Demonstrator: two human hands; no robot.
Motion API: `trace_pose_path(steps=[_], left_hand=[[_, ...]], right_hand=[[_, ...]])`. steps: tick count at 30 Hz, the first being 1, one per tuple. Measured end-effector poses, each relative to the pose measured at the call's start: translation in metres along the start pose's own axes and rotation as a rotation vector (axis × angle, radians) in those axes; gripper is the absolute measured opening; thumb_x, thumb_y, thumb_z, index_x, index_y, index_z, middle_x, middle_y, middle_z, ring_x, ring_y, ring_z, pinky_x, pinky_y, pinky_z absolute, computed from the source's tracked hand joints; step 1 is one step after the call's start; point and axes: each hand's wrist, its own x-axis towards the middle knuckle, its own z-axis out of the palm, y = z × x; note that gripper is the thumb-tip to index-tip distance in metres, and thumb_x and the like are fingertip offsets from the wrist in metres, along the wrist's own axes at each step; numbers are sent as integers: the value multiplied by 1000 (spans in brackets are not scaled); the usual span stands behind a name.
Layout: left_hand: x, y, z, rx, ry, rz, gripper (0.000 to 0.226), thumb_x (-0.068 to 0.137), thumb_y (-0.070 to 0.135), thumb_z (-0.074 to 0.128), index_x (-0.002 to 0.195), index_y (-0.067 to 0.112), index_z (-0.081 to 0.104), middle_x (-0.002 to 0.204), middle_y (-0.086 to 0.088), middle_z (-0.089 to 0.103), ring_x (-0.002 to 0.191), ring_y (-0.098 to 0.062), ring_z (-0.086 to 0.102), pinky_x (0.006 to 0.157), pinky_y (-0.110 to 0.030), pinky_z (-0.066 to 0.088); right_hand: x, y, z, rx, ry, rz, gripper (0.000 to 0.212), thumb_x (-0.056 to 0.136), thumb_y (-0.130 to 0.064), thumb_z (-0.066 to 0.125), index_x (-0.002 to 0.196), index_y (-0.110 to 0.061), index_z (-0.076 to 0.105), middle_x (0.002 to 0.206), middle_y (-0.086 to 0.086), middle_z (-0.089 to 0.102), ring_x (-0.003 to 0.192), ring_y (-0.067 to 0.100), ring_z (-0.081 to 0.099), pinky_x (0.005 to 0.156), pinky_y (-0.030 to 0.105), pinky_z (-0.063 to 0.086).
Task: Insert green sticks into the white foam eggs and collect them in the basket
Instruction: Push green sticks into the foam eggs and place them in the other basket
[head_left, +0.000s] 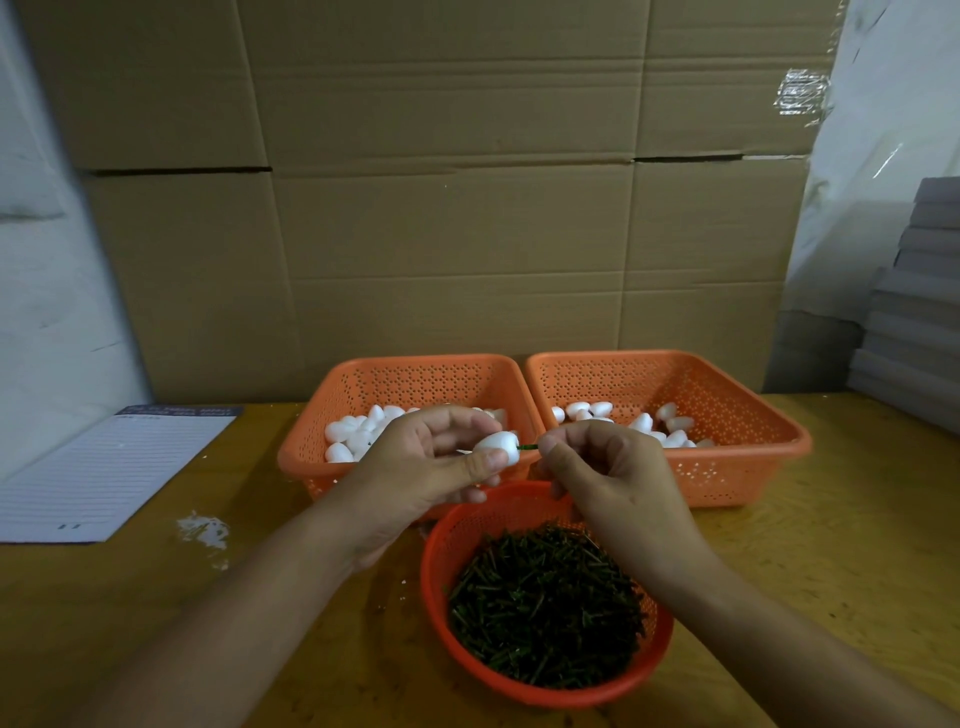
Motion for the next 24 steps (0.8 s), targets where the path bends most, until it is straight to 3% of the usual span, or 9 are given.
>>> trace_pose_path(steps=[13,19,24], left_hand=[[0,-1,4,39,1,9,32,76,27,79,105,17,72,102,-3,77,83,-13,71,74,-22,58],[0,-4,8,47,15,37,34,76,27,79,107,13,71,100,-7,77,81,-14,71,72,-22,57],[1,-6,11,32,37,56,36,75,26,79,107,11,70,97,-5,77,76,-14,71,70,-22,58]], right_hand=[[0,-1,1,-68,-5,-22,25,98,-23,59,76,-18,68,60,-2,61,55,10,54,55,37,46],[-1,-1,3,-37,0,-26,26,98,-23,60,73,-20,68,56,-6,61,50,2,52,49,19,41],[-2,-1,4,-23,11,0,29,97,-28,60,69,-21,67,55,-4,60,48,3,50,48,18,40]])
